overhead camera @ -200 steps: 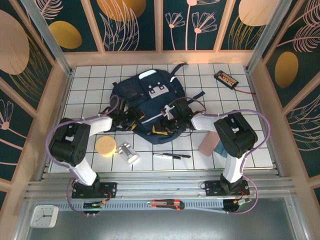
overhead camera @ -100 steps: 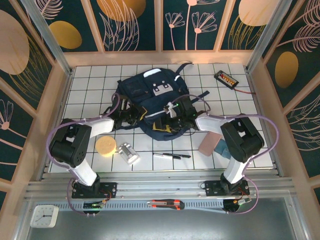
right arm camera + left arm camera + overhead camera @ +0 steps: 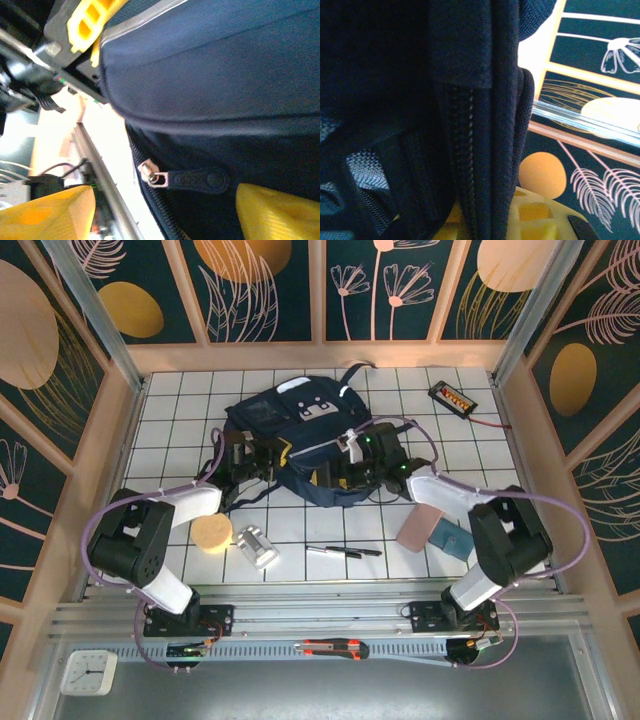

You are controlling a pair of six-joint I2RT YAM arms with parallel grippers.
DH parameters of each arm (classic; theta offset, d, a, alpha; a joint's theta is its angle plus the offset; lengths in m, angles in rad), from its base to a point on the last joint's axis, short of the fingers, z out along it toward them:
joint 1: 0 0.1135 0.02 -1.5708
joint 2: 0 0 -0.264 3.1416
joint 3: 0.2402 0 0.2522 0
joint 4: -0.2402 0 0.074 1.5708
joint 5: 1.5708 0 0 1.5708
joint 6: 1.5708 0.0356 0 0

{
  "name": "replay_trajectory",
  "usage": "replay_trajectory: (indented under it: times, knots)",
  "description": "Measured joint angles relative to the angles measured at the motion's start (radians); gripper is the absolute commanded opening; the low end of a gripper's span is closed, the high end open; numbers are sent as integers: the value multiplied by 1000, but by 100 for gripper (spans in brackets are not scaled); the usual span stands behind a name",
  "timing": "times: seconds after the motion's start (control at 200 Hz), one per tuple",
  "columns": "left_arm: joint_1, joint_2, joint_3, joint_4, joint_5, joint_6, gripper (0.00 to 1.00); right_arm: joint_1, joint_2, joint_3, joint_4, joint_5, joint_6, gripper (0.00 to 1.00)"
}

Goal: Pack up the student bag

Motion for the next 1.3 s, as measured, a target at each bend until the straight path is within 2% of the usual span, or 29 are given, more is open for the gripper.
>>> replay_trajectory:
  times: [0.055,0.09,0.105,0.155,0.19,0.26,0.35,0.42,0.465,0.495,0.54,0.601,0.716,0.871,0.936,1.051,1.176,1.301]
  knots:
    - [5,-2,8,-2,0,-2,0,55,-51,-19,-4,72,-50,63]
    - [7,-3,14,-3,1,-2,0,85,-81,-41,-1,118,-84,54]
    - [8,-4,18,-3,0,-3,0,95,-93,-51,2,139,-101,48]
    - [8,-6,25,-3,1,-5,0,129,-122,-90,8,223,-142,16]
    - [7,-9,26,-3,1,-7,0,145,-130,-114,19,281,-168,0]
    - [7,-10,26,-5,2,-12,0,173,-129,-176,52,427,-216,0]
    - [-3,-10,26,-28,4,-15,0,219,-116,-238,119,586,-262,8]
    - [-3,-10,29,-36,3,-14,0,240,-103,-241,140,650,-285,15]
    - [-3,-10,38,-48,2,-10,0,241,-102,-238,141,671,-284,26]
    - [-3,-11,42,-51,-1,-7,0,237,-105,-237,140,678,-287,40]
    - [-1,-16,45,-54,-5,-3,0,223,-120,-237,129,663,-278,58]
    - [3,-25,45,-53,-3,2,0,183,-157,-237,92,605,-263,73]
    - [8,-32,45,-47,-2,17,0,49,-280,-237,17,424,-188,92]
    - [10,-42,31,-35,1,36,0,-153,-385,-226,-31,133,-78,93]
    - [10,-47,13,-13,4,38,0,-192,-338,-183,-77,10,-59,92]
    - [10,-48,-4,8,8,46,0,-197,-174,-73,-163,-170,-65,91]
    - [11,-48,-4,17,18,61,0,-192,-5,35,-246,-247,-98,90]
    - [11,-48,-21,44,20,64,0,-180,84,98,-296,-255,-117,87]
